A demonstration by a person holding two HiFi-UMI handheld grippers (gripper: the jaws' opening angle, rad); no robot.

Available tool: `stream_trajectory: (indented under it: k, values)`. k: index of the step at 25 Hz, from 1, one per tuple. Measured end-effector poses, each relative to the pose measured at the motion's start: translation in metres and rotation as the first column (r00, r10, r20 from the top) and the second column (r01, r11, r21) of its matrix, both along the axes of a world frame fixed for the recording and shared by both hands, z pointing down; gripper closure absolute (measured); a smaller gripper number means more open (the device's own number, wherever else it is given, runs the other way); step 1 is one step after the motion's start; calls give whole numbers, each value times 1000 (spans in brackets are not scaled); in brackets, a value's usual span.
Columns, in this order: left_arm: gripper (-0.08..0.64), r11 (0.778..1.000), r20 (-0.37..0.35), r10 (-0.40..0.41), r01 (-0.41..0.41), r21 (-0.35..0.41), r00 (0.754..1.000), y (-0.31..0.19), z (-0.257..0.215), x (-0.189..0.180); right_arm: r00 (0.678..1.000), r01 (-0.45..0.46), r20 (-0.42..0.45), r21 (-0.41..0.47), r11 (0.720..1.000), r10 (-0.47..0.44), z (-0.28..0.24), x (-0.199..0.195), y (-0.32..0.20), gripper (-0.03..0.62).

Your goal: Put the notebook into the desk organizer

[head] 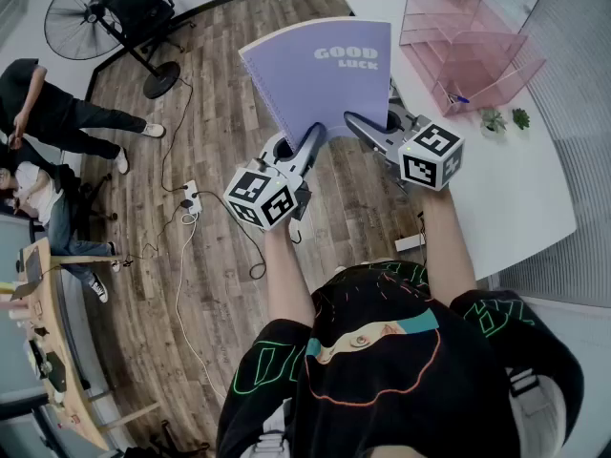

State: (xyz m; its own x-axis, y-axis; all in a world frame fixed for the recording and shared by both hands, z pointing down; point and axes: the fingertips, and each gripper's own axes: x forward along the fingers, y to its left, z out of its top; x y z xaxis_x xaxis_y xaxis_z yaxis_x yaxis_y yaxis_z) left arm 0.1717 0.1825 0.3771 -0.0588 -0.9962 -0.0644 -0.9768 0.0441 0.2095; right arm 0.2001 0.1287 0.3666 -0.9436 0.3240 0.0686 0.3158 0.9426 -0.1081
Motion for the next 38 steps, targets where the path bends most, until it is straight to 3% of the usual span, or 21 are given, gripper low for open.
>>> stream_trajectory:
  k: [14, 24, 31, 38]
  values:
    - [534, 999, -8, -48, 48, -7, 999, 30, 9, -20, 1000, 23, 4, -10, 1000, -23, 10, -24, 28, 551]
    - [534, 1000, -30, -8, 8, 20, 1000, 9, 14, -30, 1000, -20, -12, 23, 1000, 20, 12, -32, 8, 550]
    - [535, 1000, -27, 1, 0, 31, 1000, -7, 8, -65, 1000, -15, -16, 25, 1000, 16, 7, -69, -8, 549]
    - [534, 997, -33, -73, 73, 3, 997, -4, 6, -132, 998, 61, -12, -5, 998, -61, 6, -141, -7, 549]
